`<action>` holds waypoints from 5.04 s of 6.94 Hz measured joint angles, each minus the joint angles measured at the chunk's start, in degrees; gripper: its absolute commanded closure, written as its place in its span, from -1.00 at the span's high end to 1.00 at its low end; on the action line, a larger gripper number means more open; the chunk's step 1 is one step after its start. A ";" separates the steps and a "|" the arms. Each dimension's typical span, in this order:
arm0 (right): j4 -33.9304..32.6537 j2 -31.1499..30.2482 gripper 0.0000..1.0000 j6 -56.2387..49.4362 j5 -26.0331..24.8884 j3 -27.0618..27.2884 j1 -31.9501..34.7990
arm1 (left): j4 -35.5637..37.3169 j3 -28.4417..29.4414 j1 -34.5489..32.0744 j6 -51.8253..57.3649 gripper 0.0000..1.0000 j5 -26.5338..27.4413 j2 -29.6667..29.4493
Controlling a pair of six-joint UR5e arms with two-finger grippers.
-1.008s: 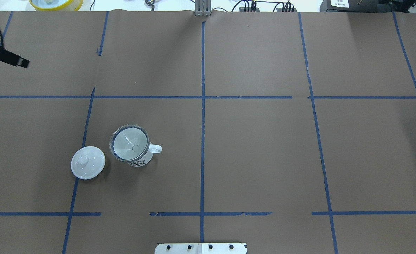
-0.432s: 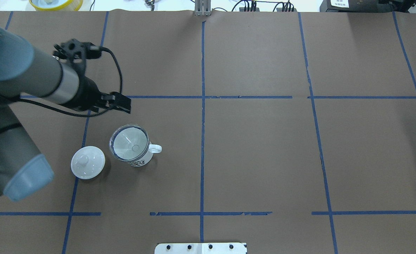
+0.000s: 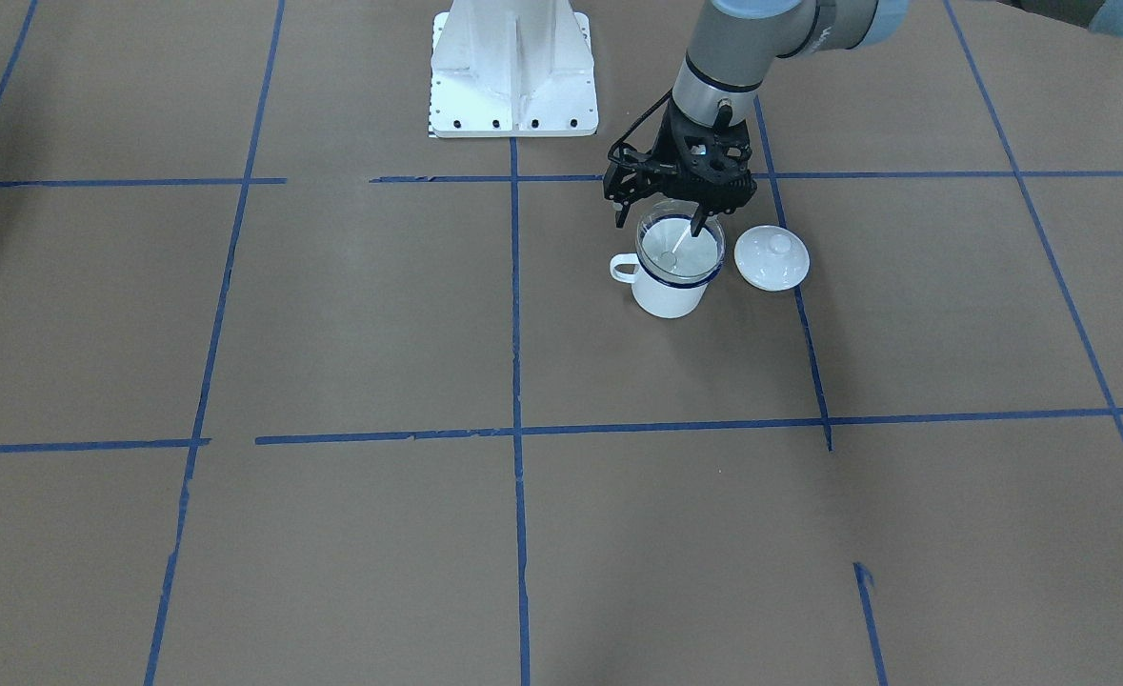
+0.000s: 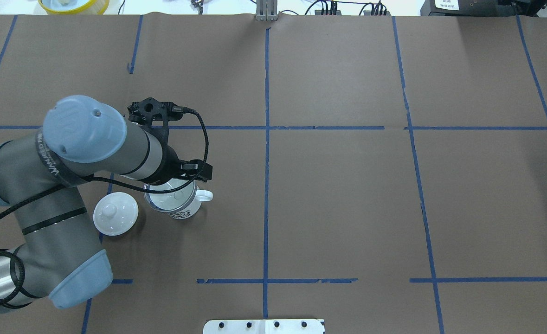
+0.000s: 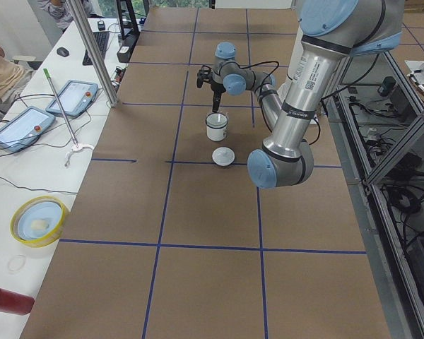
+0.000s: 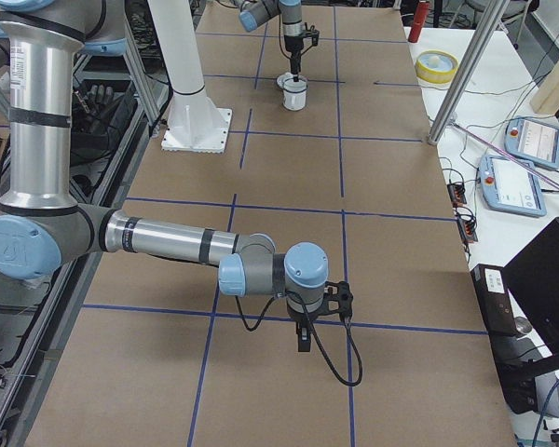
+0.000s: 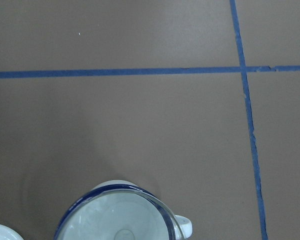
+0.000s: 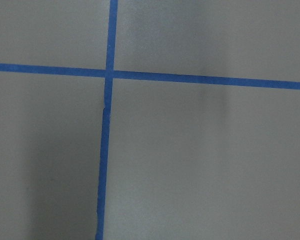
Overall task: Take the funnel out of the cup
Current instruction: 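Lower the left gripper and close it on the clear funnel's rim, then lift the clear funnel up out of the white mug, then carry the funnel farther from the robot and set it on the table, then release the funnel and move the left gripper to the white cap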
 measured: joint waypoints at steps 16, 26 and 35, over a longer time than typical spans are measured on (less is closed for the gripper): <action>0.00 0.00 1.00 0.00 0.00 0.00 0.00 | -29.36 12.94 -11.52 -39.27 -1.00 17.85 -2.77; 0.00 0.00 1.00 0.00 0.00 0.00 0.00 | -52.70 47.95 -9.07 -50.53 1.00 36.30 -13.14; 0.00 0.00 1.00 0.00 0.00 0.00 0.00 | -22.04 -2.94 -13.21 12.46 1.00 -0.57 17.41</action>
